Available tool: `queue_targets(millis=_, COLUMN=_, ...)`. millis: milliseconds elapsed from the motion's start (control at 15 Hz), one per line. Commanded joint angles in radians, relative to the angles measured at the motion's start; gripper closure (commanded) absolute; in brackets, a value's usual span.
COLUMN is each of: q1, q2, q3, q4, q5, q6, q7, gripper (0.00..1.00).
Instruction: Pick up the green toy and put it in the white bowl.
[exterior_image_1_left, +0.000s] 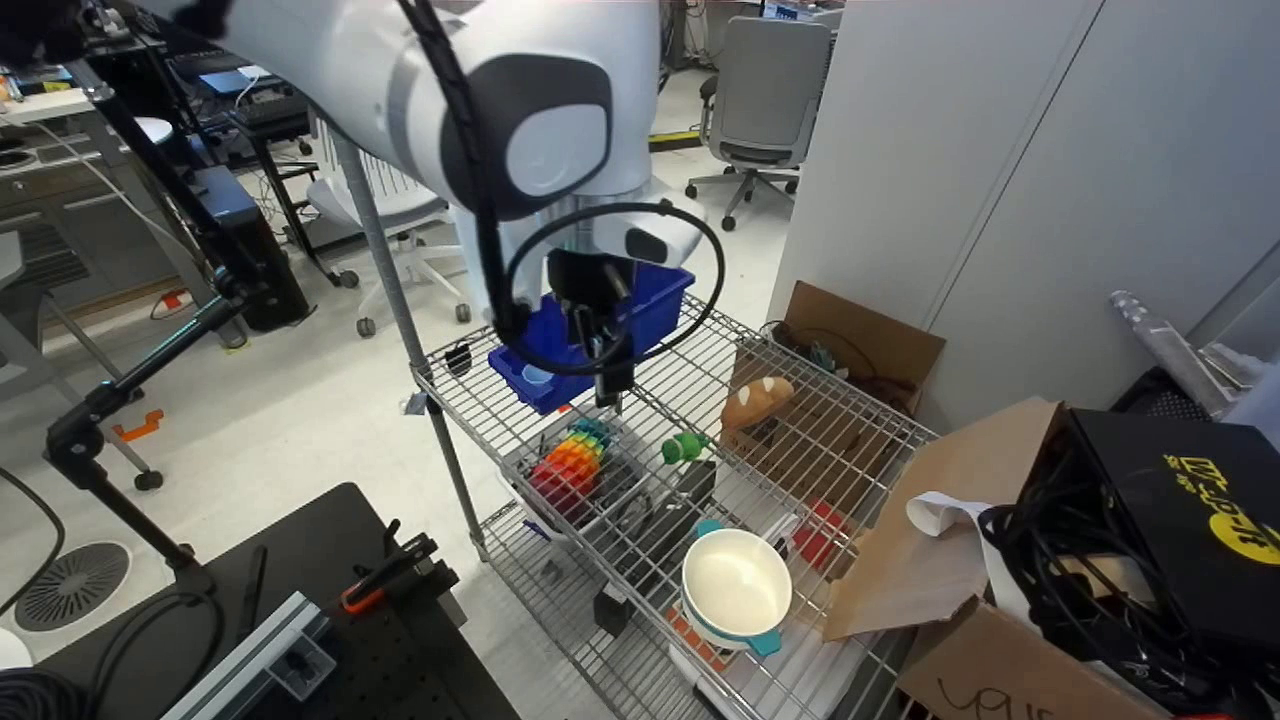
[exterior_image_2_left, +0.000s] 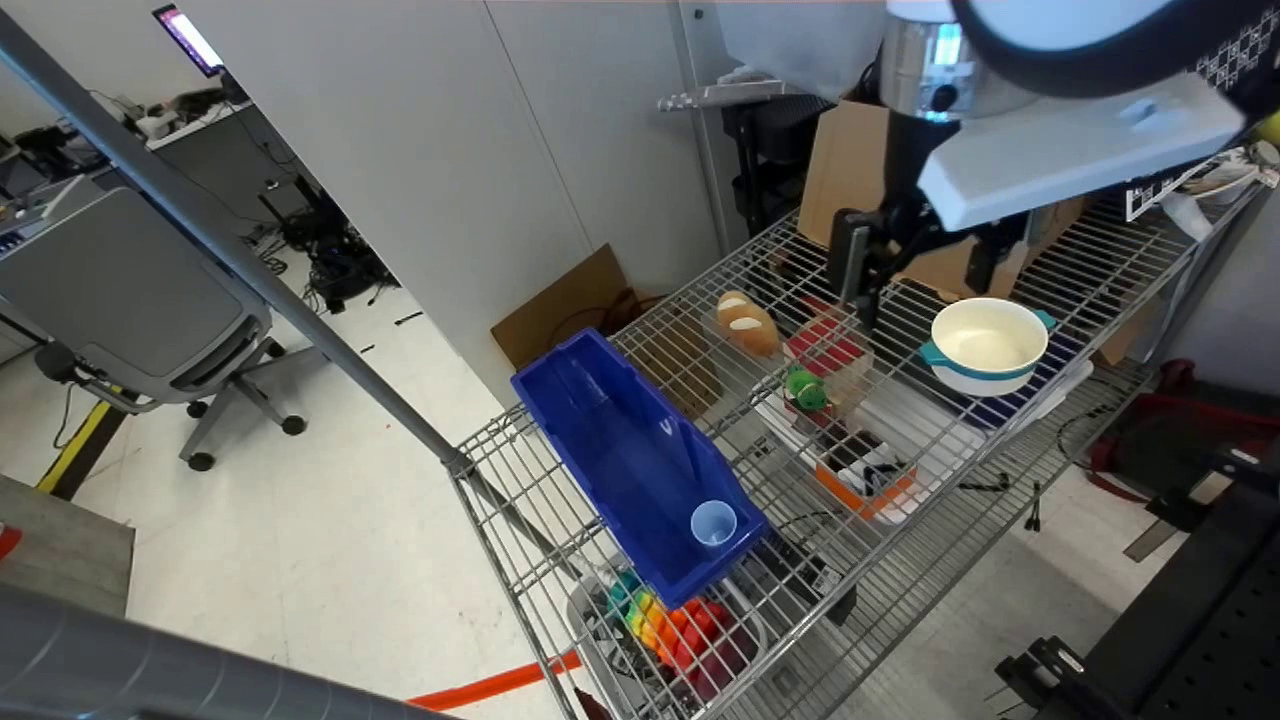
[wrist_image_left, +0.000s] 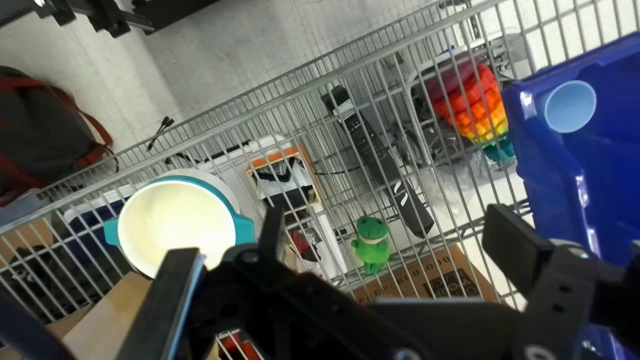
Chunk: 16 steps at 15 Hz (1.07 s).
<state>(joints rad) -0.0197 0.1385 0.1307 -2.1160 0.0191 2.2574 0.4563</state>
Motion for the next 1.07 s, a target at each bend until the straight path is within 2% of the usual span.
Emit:
queue_targets(millis=0, q1=0.051, q2=0.241, q3=-0.056, q4=0.256, q5=0.006, q6=-0.029, q7=0.025, gripper=0.0)
queue_targets(millis=533, q1=0.136, q2=0.713, q3=-0.141, q4=0.699, q5=-0.001, q6=-0.056, q7=0.007, gripper=0.0)
queue_targets(millis=1000, q1=0.173, q2=1.011, q3=-0.203, q4=1.044, q5=-0.015, q6=-0.14, q7=0.023, gripper=0.0)
